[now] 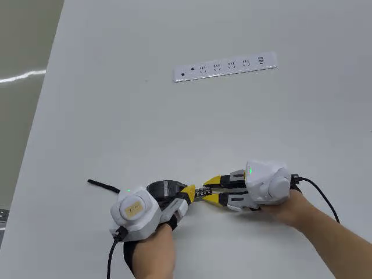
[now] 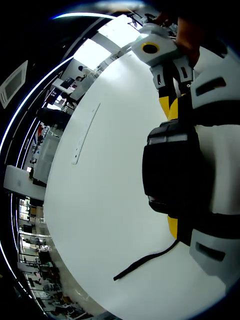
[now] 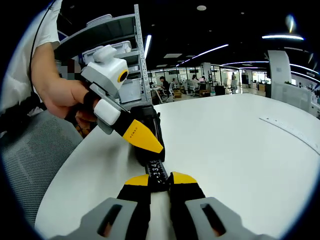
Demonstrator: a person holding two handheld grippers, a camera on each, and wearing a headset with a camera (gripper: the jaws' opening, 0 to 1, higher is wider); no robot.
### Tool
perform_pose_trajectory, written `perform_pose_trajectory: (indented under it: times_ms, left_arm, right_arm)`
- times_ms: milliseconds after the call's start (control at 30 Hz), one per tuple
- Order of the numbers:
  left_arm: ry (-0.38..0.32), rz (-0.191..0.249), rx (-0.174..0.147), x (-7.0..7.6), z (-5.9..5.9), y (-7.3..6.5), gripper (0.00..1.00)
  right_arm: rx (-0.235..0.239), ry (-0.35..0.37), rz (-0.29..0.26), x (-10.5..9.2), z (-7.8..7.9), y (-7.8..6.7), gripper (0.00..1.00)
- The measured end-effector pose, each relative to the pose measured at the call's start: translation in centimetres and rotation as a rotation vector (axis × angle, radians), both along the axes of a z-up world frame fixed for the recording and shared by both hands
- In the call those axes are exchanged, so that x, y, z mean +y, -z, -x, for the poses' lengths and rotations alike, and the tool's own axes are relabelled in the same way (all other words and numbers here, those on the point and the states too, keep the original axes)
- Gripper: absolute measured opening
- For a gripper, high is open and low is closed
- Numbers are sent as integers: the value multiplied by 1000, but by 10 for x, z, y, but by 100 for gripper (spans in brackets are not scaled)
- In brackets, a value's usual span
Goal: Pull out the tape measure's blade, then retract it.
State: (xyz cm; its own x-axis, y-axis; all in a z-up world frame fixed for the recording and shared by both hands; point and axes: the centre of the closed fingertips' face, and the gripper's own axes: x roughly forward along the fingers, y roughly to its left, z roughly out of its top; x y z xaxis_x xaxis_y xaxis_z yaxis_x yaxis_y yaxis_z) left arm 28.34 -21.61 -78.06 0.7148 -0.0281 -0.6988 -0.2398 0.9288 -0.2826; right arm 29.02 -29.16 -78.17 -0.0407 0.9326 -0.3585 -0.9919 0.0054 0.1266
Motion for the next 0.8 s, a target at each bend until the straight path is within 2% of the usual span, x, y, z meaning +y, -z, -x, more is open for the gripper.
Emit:
perform_pose_trajectory:
  times_ms: [800]
  left_arm:
    - [-6, 8, 0, 0, 0, 0, 67]
  right_arm:
    - [-7, -31, 6, 19, 4, -1, 12]
